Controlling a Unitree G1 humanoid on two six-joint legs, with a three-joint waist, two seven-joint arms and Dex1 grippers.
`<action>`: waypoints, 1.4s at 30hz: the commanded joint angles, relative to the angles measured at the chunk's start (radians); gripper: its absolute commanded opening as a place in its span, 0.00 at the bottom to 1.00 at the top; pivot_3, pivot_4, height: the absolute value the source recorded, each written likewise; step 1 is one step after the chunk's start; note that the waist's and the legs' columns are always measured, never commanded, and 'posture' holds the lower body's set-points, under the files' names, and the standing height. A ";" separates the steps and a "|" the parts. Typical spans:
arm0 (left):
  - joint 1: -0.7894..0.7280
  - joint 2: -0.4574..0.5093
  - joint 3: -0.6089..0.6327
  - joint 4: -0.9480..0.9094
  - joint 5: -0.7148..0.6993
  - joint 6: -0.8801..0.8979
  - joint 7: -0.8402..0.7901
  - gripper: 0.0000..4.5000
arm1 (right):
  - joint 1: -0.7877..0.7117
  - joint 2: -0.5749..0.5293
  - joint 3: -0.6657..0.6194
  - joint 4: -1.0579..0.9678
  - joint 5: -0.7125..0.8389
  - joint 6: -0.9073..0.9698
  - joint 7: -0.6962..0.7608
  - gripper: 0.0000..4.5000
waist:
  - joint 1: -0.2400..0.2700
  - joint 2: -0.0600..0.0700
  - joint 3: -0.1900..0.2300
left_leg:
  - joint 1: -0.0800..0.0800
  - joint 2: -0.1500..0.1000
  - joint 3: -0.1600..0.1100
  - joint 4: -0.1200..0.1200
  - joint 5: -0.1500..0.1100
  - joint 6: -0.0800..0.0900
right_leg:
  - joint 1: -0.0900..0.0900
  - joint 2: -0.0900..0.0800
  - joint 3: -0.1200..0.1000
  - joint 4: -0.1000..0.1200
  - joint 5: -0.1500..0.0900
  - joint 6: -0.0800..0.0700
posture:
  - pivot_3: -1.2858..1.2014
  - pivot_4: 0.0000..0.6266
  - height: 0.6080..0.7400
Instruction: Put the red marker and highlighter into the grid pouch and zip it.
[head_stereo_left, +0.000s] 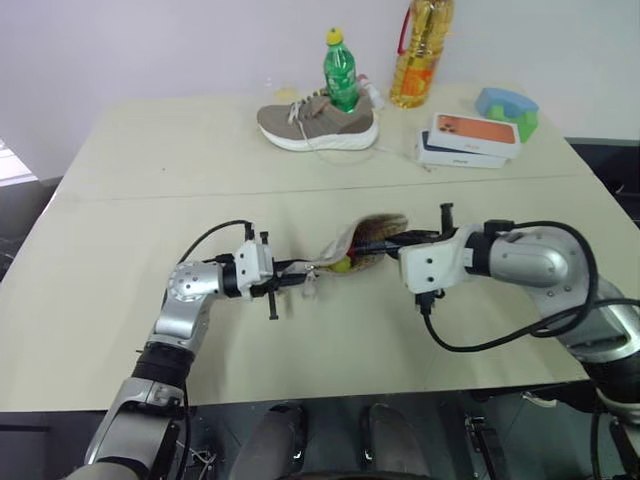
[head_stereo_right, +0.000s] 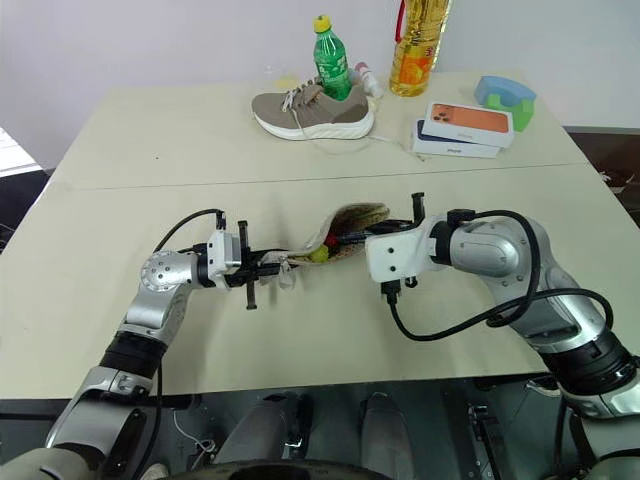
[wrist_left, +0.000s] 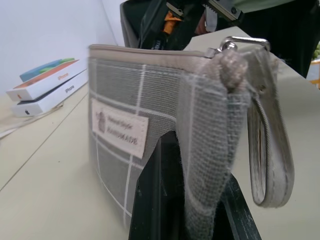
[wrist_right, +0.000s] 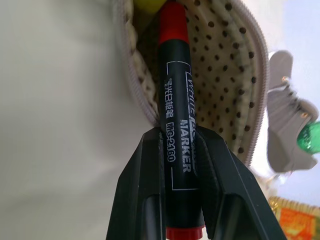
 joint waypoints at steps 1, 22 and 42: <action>-0.028 -0.016 0.000 -0.038 -0.036 0.001 -0.010 0.00 | -0.024 0.027 0.032 -0.049 0.002 -0.039 0.017 0.07 | 0.000 0.000 0.000 | 0.000 0.000 0.000 0.000 0.000 0.000 | 0.000 0.000 0.000 0.000 0.000 0.000 | 0.52 0.24 1.00; -0.007 0.000 0.005 -0.070 -0.045 0.040 -0.045 0.00 | -0.049 -0.142 -0.069 0.100 -0.008 -0.228 0.073 0.07 | 0.000 0.000 0.000 | 0.000 0.000 0.000 0.000 0.000 0.000 | 0.000 0.000 0.000 0.000 0.000 0.000 | 0.52 0.24 1.00; -0.010 -0.001 -0.005 -0.076 -0.049 0.047 -0.074 0.00 | -0.075 -0.052 -0.019 0.026 0.029 -0.206 0.146 0.07 | 0.001 0.000 0.000 | 0.000 0.000 0.000 0.000 0.000 0.000 | 0.000 0.000 0.000 0.000 0.000 0.000 | 0.52 0.24 1.00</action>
